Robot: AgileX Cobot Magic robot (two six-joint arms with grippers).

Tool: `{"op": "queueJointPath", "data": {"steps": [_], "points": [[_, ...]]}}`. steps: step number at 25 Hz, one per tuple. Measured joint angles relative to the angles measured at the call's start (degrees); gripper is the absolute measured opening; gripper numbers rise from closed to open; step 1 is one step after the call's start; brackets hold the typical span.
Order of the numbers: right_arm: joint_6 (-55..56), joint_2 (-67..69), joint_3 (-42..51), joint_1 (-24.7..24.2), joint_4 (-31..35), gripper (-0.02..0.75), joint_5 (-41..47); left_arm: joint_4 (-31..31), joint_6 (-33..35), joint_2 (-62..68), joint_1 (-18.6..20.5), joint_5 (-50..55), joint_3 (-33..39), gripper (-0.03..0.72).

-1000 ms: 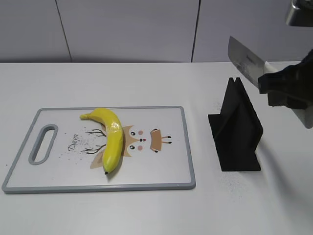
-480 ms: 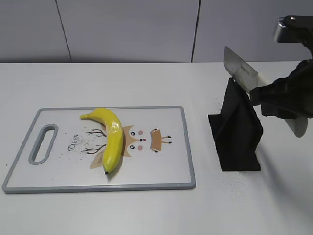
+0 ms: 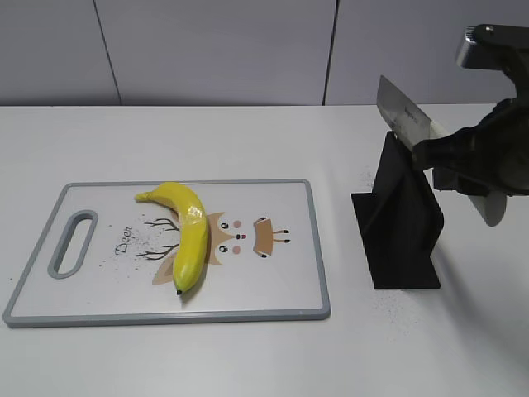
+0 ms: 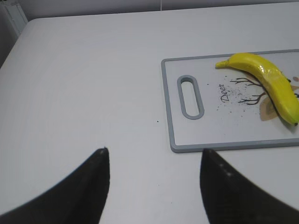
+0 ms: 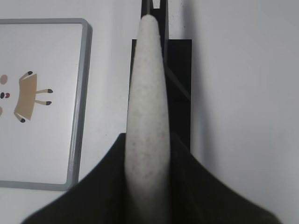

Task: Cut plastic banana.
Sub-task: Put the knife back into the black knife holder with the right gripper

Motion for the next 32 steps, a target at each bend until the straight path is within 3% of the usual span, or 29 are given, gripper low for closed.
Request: {"op": "queueJointPath", "data": {"steps": [8, 13, 22, 30, 32], "points": [[1.1, -3.1, 0.3, 0.0, 0.0, 0.166, -1.0, 0.0, 0.0, 0.0, 0.0, 0.1, 0.0, 0.586], [1.4, -5.3, 0.3, 0.0, -0.2, 0.166, -1.3, 0.0, 0.0, 0.0, 0.0, 0.1, 0.0, 0.537], [1.6, 2.3, 0.3, 0.0, -0.9, 0.166, 0.4, 0.0, 0.0, 0.0, 0.0, 0.1, 0.0, 0.502], [1.3, 6.3, 0.2, 0.0, 2.4, 0.166, 1.0, 0.0, 0.0, 0.0, 0.0, 0.1, 0.0, 0.501], [0.0, 6.3, 0.2, 0.0, 4.9, 0.204, 2.8, 0.0, 0.0, 0.0, 0.0, 0.1, 0.0, 0.500]]}}
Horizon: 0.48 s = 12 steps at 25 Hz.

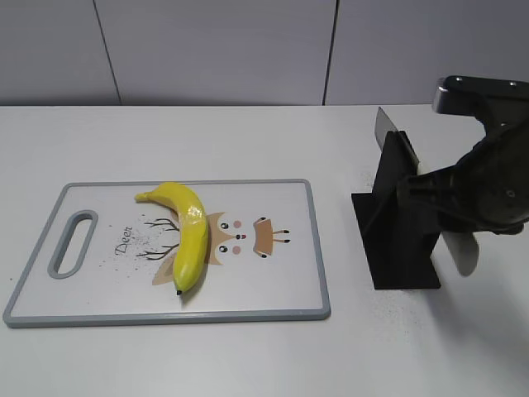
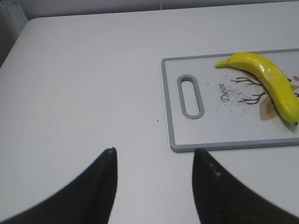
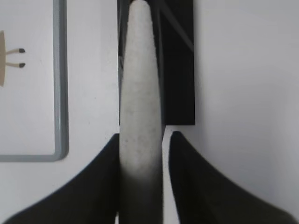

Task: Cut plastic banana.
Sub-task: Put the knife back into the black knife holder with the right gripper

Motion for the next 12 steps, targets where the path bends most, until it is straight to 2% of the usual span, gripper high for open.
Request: {"op": "queueJointPath", "data": {"steps": [5, 6, 8, 12], "points": [[-3.8, -0.1, 0.0, 0.0, 2.7, 0.539, 2.4, 0.0, 0.0, 0.0, 0.0, 0.0, 0.0, 0.500], [-4.4, -0.3, 0.0, 0.0, 2.9, 0.587, 2.4, 0.0, 0.0, 0.0, 0.0, 0.0, 0.0, 0.500], [-5.4, -1.7, 0.0, 0.0, 2.9, 0.631, 2.5, 0.0, 0.0, 0.0, 0.0, 0.0, 0.0, 0.500], [-10.1, -7.9, 0.0, 0.0, 2.9, 0.648, 2.8, 0.0, 0.0, 0.0, 0.0, 0.0, 0.0, 0.500]]}}
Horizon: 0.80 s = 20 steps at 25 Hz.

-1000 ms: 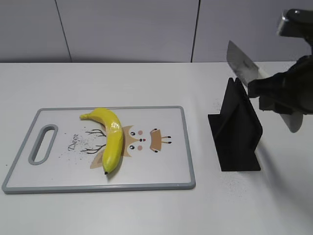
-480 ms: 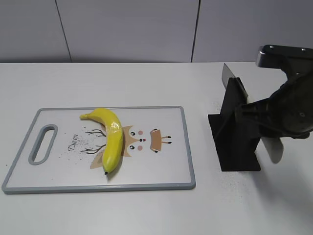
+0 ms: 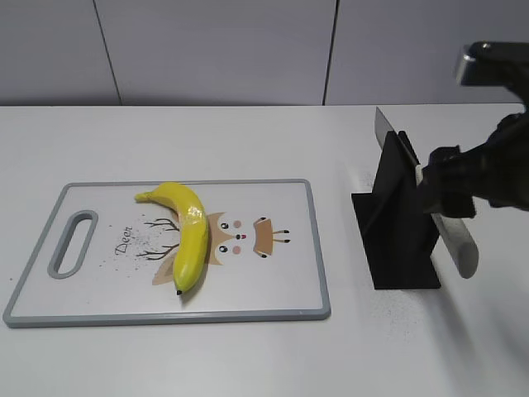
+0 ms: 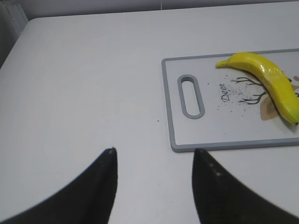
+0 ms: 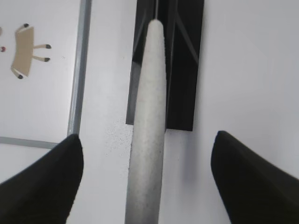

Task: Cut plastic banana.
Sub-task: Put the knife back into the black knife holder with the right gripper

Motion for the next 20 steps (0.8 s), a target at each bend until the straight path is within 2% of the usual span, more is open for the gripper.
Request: {"op": "queueJointPath", "data": {"steps": [6, 16, 20], "points": [[-17.2, -16.2, 0.3, 0.0, 2.1, 0.641, 4.4, 0.0, 0.0, 0.0, 0.0, 0.0, 0.0, 0.500], [-19.8, -46.4, 13.2, 0.0, 2.7, 0.582, 17.0, 0.1, 0.0, 0.0, 0.0, 0.0, 0.0, 0.500], [-19.8, -57.5, 14.4, 0.0, 2.8, 0.571, 21.2, 0.1, 0.0, 0.0, 0.0, 0.1, 0.0, 0.499]]}}
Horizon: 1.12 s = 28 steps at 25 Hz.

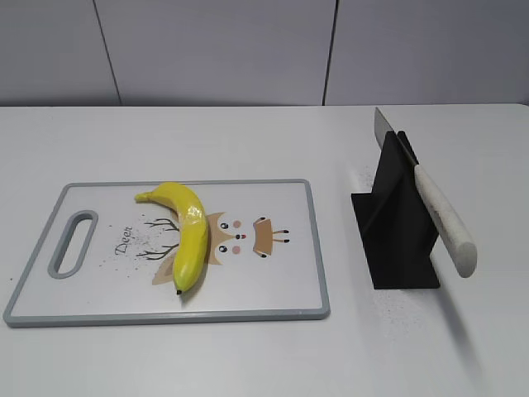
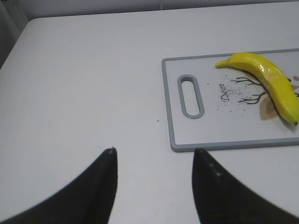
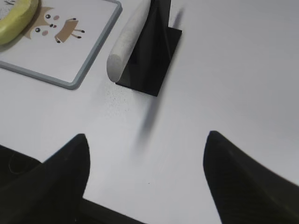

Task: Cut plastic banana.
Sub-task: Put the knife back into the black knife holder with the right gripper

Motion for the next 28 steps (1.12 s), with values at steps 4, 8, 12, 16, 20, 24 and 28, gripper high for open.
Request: {"op": "queueJointPath", "data": {"steps": [4, 8, 12, 16, 20, 24, 28], "points": [[0.0, -8.4, 1.0, 0.0, 0.0, 0.569, 3.2, 0.0, 0.0, 0.0, 0.0, 0.0, 0.0, 0.499], [-0.1, -13.7, 1.7, 0.0, 0.0, 0.567, 3.2, 0.0, 0.0, 0.0, 0.0, 0.0, 0.0, 0.499], [-0.1, -15.8, 1.7, 0.0, 0.0, 0.566, 3.1, 0.0, 0.0, 0.0, 0.0, 0.0, 0.0, 0.499], [-0.1, -16.0, 1.8, -1.3, 0.0, 0.565, 3.1, 0.0, 0.0, 0.0, 0.0, 0.0, 0.0, 0.499], [-0.1, -16.0, 1.8, -7.9, 0.0, 0.566, 3.1, 0.0, 0.0, 0.0, 0.0, 0.0, 0.0, 0.499], [-0.1, -16.0, 1.8, -15.8, 0.0, 0.564, 3.1, 0.0, 0.0, 0.0, 0.0, 0.0, 0.0, 0.499], [-0.1, -16.0, 1.8, -21.1, 0.0, 0.564, 3.1, 0.0, 0.0, 0.0, 0.0, 0.0, 0.0, 0.499]]}}
